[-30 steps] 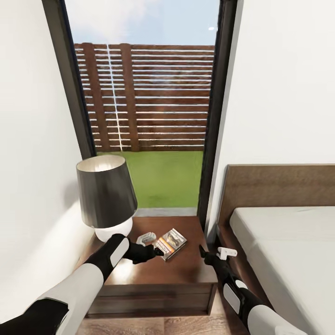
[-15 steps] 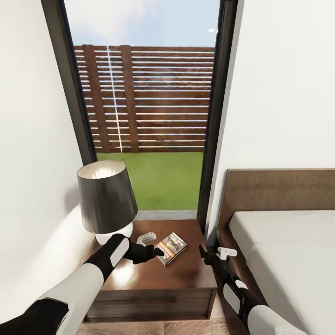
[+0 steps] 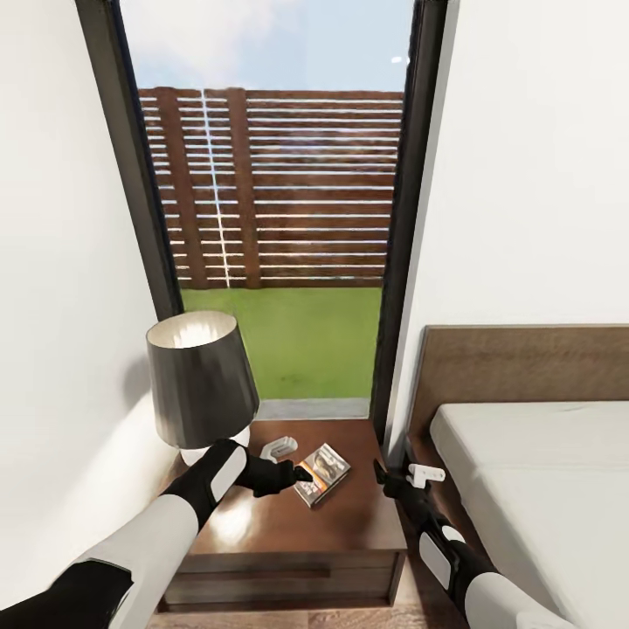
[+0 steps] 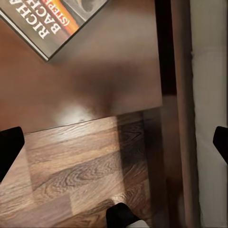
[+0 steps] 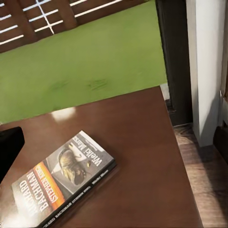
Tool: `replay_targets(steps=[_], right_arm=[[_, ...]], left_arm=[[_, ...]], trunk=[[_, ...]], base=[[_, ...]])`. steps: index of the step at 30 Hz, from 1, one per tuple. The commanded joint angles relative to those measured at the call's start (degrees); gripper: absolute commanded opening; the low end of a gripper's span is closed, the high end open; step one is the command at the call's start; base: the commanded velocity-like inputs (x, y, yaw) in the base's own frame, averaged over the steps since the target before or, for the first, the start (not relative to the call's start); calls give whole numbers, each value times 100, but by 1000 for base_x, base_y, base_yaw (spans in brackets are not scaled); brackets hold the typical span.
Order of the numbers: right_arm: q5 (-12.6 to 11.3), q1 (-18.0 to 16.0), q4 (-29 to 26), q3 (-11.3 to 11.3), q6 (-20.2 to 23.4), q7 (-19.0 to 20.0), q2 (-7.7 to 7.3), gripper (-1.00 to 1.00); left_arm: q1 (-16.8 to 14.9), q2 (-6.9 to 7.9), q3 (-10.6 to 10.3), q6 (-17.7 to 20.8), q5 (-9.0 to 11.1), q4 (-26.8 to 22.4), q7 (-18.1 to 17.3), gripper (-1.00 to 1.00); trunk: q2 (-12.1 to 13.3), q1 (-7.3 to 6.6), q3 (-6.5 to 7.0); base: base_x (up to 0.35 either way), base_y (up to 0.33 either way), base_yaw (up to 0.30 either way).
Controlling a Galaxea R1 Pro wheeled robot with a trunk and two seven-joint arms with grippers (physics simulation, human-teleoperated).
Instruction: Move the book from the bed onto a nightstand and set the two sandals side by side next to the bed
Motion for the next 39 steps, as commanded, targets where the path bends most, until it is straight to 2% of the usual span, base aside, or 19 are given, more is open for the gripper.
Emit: replay_targets(steps=[1, 2, 7, 12, 19, 33, 39], right_arm=[[-54, -4, 6, -32, -4, 60, 3, 100], [-54, -4, 6, -32, -4, 60, 3, 100], [-44, -6, 6, -32, -4, 58, 3, 100], [-54, -4, 6, -32, -7, 57, 3, 100], [-54, -3, 10, -32, -12, 50, 3, 100], [-53, -4, 36, -40, 63, 43, 31, 100], [-266, -5, 31, -36, 300, 38, 29, 100]], left_arm=[[-3, -2, -13, 20, -35, -3, -35, 100], [-3, -6, -13, 36, -35, -3, -36, 100], [-3, -49, -13, 598, -32, -3, -74, 100], [-3, -73, -13, 835, -32, -3, -203, 100], [-3, -68, -13, 926, -34, -3, -344, 100], [-3, -56, -13, 942, -43, -3, -381, 100], [-3, -53, -13, 942, -43, -3, -383, 100]], trunk=[[39, -23, 13], [79, -45, 31], [280, -155, 120], [480, -265, 210], [761, -419, 336], [1322, -726, 587], [1563, -858, 695]], base=[[0, 0, 0], [0, 0, 0], [0, 0, 0], [0, 0, 0], [0, 0, 0], [0, 0, 0], [0, 0, 0]])
